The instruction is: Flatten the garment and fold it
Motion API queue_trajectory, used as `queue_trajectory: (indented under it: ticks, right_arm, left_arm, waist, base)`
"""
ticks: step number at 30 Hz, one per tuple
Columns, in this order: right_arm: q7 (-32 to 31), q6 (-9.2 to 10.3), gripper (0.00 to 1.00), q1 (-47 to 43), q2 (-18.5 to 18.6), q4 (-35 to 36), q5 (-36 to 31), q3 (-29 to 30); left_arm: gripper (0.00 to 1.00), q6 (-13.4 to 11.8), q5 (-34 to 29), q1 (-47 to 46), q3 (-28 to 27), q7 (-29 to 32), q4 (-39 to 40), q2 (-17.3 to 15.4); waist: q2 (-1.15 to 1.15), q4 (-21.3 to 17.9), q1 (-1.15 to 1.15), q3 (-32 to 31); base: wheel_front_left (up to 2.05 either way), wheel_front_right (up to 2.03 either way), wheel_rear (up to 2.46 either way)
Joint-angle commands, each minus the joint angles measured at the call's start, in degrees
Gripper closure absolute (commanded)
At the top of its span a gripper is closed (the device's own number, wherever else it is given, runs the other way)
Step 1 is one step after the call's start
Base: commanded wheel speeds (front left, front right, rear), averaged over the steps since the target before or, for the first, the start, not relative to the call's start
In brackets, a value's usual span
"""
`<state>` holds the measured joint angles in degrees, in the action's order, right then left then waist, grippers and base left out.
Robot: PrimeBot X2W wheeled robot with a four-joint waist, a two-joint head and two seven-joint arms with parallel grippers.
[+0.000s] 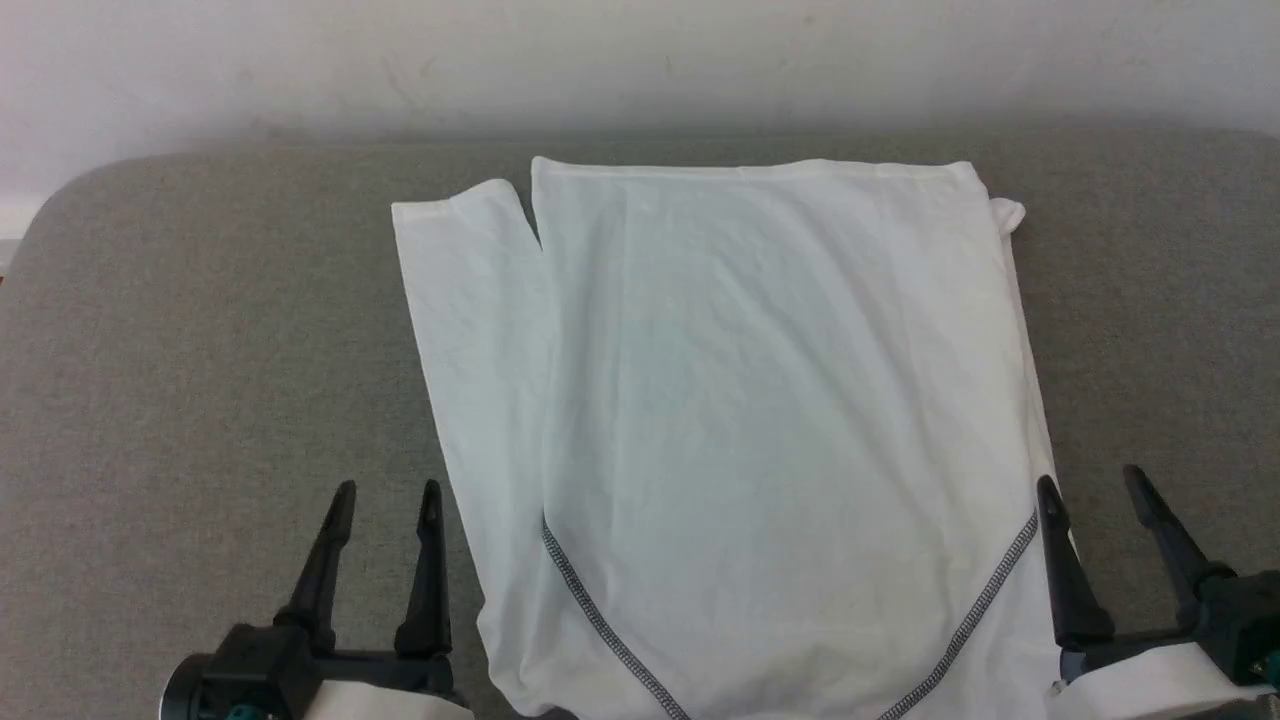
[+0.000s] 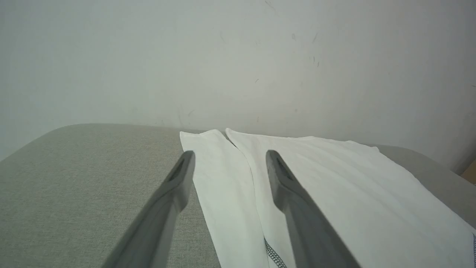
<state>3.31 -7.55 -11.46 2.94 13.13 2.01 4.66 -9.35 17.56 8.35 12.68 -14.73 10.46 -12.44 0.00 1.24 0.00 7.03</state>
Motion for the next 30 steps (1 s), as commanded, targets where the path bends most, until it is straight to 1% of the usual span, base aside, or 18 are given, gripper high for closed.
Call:
queue_trajectory:
  ticks: [1,4,7,10,12,14,17,21,26,30]
  right_arm:
    - [0.5,0.06,0.0,1.3,-0.1,0.0,-0.2,-0.1]
    - [0.2,0.06,0.0,2.6,-0.1,0.3,-1.2,-0.2]
    - [-0.2,0.06,0.0,3.9,-0.1,1.1,-1.7,-0.1]
    - [-0.6,0.06,0.0,5.1,-0.1,2.0,-1.8,-0.3]
    - [-0.8,0.06,0.0,6.1,-0.1,2.5,-1.8,-0.6]
    - [-0.9,0.06,0.0,7.3,-0.1,2.8,-1.6,-1.0]
    - [-0.9,0.06,0.0,8.9,-0.1,3.1,-1.1,-1.6]
    - [-0.9,0.06,0.0,10.5,-0.1,3.4,-0.9,-2.3]
    - [-0.9,0.06,0.0,12.3,-0.1,4.4,-1.4,-2.8]
    - [-0.9,0.06,0.0,13.3,-0.1,5.2,-1.7,-3.0]
  left_arm:
    - [0.0,0.7,-0.5,-0.4,-0.8,-0.3,-0.2,0.1]
    - [0.0,3.3,-0.9,-2.8,-1.7,-0.3,-0.2,-0.5]
    - [0.0,6.4,-1.0,-7.1,-2.2,0.4,-1.2,-3.4]
    - [0.0,9.2,-0.3,-13.6,-2.9,5.4,-1.3,-7.0]
    - [0.0,10.9,1.8,-18.9,-4.0,9.4,-1.1,-8.8]
    - [0.0,12.4,2.9,-24.7,-5.0,13.6,-1.6,-11.4]
    - [0.0,13.8,4.8,-33.4,-6.2,20.1,-3.7,-14.9]
    - [0.0,15.5,9.8,-44.3,-6.4,27.9,-8.3,-17.8]
    - [0.0,16.4,16.3,-55.5,-5.2,36.0,-14.6,-19.8]
    - [0.0,16.6,16.8,-60.8,-2.6,40.7,-19.6,-21.9]
  waist:
    - [0.0,-0.1,0.0,0.7]
    - [0.0,-0.2,0.0,2.3]
    - [0.0,0.1,0.0,4.2]
    - [0.0,0.3,0.0,6.6]
    - [0.0,0.2,0.0,8.6]
    - [0.0,-0.1,0.0,10.8]
    - [0.0,-0.7,0.0,14.2]
    - [0.0,-1.7,0.0,18.8]
    - [0.0,-2.9,0.0,24.1]
    - [0.0,-3.9,0.0,27.0]
  base:
    - [0.0,0.0,0.0]
    - [0.0,0.0,0.0]
    - [0.0,0.0,0.0]
    - [0.0,0.0,0.0]
    - [0.0,0.0,0.0]
    - [0.0,0.0,0.0]
    - [0.0,0.0,0.0]
    - [0.0,0.0,0.0]
    - [0.0,0.0,0.0]
    - [0.0,0.0,0.0]
